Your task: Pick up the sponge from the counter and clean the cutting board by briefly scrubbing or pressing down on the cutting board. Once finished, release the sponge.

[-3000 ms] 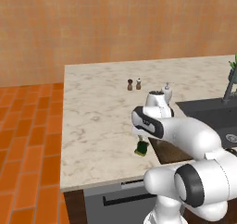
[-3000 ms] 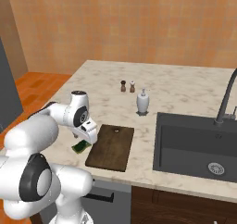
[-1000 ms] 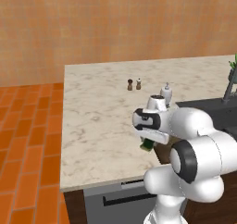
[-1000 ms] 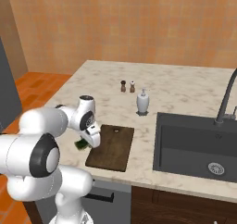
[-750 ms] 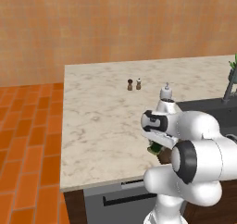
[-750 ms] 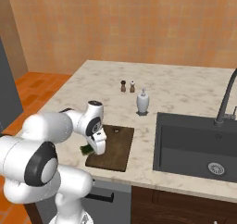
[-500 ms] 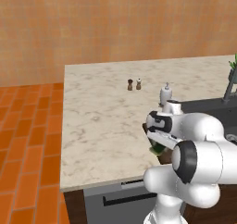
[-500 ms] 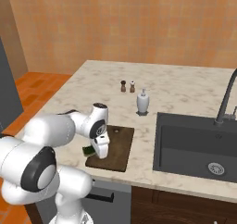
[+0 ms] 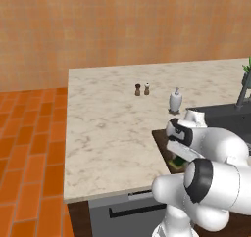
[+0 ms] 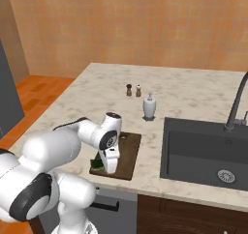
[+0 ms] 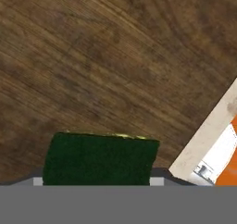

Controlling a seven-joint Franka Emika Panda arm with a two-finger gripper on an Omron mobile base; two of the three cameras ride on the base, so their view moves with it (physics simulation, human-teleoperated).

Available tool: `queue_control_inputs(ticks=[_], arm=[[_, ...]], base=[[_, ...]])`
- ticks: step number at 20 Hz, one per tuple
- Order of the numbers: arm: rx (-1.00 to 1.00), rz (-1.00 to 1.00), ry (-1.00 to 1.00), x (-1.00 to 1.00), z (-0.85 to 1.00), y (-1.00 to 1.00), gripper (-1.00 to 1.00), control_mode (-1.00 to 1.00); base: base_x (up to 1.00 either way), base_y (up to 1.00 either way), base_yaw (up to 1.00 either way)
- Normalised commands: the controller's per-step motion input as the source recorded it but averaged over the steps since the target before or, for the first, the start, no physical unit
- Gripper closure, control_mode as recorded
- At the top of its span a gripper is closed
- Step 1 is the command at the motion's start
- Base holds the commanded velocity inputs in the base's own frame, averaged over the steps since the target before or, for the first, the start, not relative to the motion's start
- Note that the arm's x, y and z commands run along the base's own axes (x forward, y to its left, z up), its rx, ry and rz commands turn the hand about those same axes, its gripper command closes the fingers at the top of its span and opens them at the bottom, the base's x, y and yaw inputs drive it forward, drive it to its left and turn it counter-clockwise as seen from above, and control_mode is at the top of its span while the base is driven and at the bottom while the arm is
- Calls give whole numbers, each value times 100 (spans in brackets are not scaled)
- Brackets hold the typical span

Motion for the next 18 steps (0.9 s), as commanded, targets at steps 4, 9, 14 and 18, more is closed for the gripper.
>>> queue_control_inputs(ticks=[4,9,14,18], arm=[[0,-4,3,-26,-31,0,100,-100],[1,-3,0,-22,-16,-24,100,-100],[4,-8,5,-19,-2,-65,100,-100],[0,-9,8,0,-24,-69,100,-100]], base=[[0,0,0],[0,0,0],[0,0,0],[0,0,0]])
